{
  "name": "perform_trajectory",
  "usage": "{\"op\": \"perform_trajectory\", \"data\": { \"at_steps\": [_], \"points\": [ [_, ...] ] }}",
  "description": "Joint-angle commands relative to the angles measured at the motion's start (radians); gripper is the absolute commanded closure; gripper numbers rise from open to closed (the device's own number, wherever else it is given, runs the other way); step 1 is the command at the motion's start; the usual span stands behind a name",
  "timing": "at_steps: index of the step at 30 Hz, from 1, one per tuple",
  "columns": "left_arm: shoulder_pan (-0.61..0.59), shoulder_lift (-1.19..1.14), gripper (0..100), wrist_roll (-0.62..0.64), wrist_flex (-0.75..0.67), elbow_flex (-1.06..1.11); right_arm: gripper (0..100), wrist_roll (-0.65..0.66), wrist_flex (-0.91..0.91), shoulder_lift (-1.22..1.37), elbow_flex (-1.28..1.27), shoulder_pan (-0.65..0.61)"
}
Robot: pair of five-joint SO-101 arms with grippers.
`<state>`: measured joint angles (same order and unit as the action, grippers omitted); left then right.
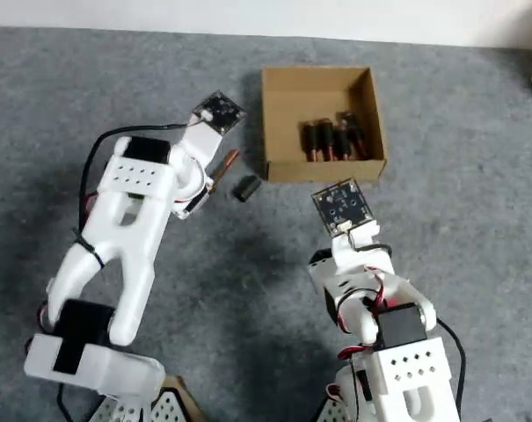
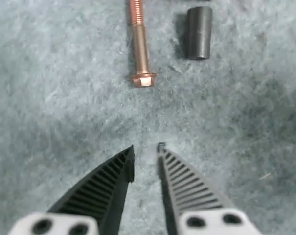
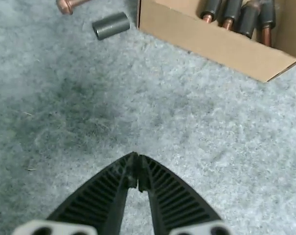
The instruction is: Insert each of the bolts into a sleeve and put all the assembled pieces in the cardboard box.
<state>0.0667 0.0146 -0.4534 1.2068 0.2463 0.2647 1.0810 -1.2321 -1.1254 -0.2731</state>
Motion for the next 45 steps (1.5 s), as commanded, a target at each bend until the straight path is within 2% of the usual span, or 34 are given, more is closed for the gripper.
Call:
{"op": "perform_trajectory", "data": {
  "at_steps": [1,4,11,17,24,28,39,45],
  "points": [
    [0.018,-0.005,87,-0.109,-0.003,-0.045,99.3,0.018,-0.024,-0.013,0.007,-0.005],
    [0.018,-0.01,86,-0.164,-0.054,-0.042,99.3,0.018,-0.041,-0.01,0.005,-0.005],
    [0.041,-0.013,86,-0.198,-0.215,-0.013,99.3,0.018,-0.084,-0.01,-0.053,-0.048],
    [0.07,-0.012,86,-0.198,-0.44,0.142,99.3,0.018,-0.094,-0.01,-0.076,-0.136],
    [0.102,-0.01,86,-0.184,-0.575,0.242,99.3,0.018,-0.162,-0.01,-0.15,-0.2],
    [0.101,-0.012,86,-0.109,-0.666,0.259,99.3,0.054,-0.183,-0.012,-0.176,-0.202],
    [0.096,-0.153,86,-0.037,-0.738,0.211,99.3,0.066,-0.183,-0.012,-0.179,-0.22],
    [0.053,-0.245,86,0.081,-0.74,0.107,99.3,0.064,-0.18,-0.012,-0.191,-0.251]
  ]
}}
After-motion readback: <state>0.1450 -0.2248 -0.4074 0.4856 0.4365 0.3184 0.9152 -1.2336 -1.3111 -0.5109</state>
